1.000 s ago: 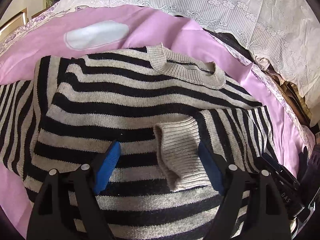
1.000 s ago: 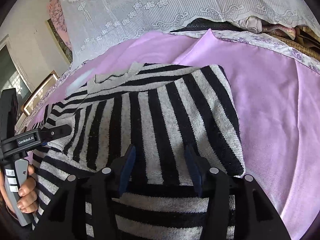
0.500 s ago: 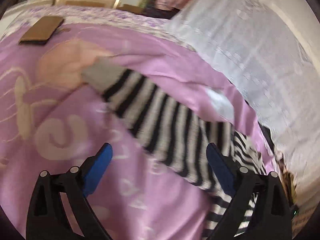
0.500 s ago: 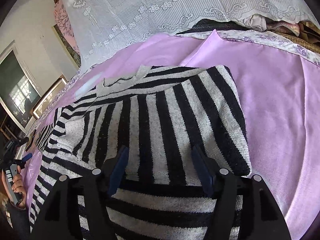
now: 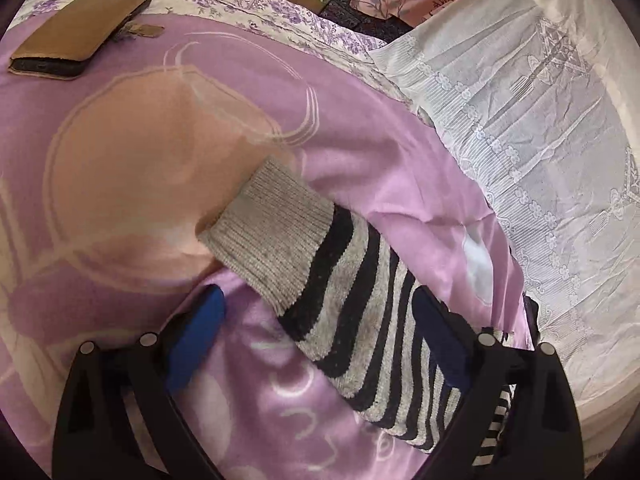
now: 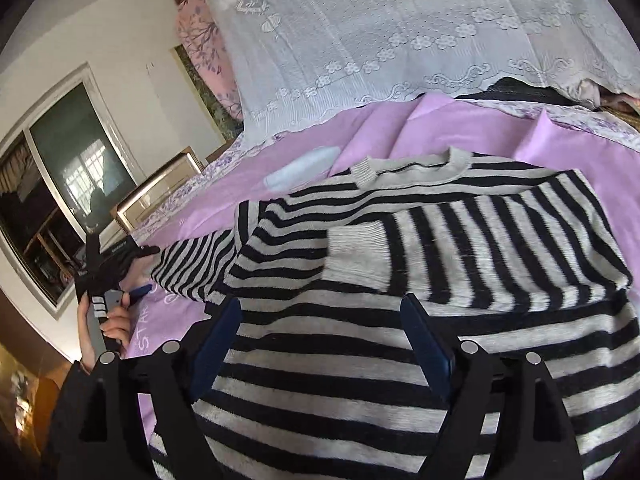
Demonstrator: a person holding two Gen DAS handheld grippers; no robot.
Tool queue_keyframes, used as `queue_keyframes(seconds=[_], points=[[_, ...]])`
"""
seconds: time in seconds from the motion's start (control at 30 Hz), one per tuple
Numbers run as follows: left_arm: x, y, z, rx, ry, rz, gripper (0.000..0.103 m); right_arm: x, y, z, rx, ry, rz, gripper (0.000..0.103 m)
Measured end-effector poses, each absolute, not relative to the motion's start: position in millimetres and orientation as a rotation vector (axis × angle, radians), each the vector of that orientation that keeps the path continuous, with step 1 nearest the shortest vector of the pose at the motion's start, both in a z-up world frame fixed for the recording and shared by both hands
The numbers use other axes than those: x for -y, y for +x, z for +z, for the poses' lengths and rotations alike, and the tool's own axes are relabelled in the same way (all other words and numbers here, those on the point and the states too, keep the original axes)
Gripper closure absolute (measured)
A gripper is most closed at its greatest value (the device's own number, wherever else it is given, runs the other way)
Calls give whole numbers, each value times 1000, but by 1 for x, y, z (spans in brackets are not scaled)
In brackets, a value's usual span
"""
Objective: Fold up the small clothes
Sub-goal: 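Grasp the other sleeve cuff with the left tool and lift it, then fold the held sleeve across the sweater body with the left tool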
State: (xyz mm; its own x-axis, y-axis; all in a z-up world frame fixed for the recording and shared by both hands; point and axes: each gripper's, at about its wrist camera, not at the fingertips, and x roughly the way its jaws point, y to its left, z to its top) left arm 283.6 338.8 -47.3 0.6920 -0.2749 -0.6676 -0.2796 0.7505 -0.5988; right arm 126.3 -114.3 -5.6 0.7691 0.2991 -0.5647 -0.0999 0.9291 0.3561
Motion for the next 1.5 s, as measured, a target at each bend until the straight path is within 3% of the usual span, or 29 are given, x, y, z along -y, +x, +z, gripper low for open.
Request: queue_keyframes(seconds=[0.07, 0.2, 0.27, 0.3, 0.5, 0.73, 1.07, 1.4, 1.43, 1.5], points=[[-340, 287, -48, -827, -743, 3, 34, 98, 141, -14, -697, 331, 218, 21], [-340, 289, -52, -838, -741, 9, 64, 81, 163, -37, -763, 296, 165, 21], [-339, 288, -51, -834, -743, -4, 90, 77, 165, -43, -771, 261, 165, 19], [-339, 286, -51, -829, -757, -24, 92, 77, 163, -42, -762, 258, 171, 17], [-320, 253, -18, -694, -658, -58, 94, 89, 160, -43, -737, 336, 224, 14], [-215, 207, 30, -516, -235, -156, 94, 109, 154, -32, -706, 518, 312, 15], [-90, 167, 21, -513, 97, -385, 95, 108, 149, 1, -654, 695, 554, 15], [-17, 137, -3, -513, 358, -425, 95, 130, 167, -23, -776, 987, 648, 15], [-14, 134, -4, -511, 372, -429, 95, 131, 169, -28, -792, 1004, 633, 21], [-10, 132, -4, -511, 387, -433, 95, 131, 172, -36, -818, 1018, 603, 49]])
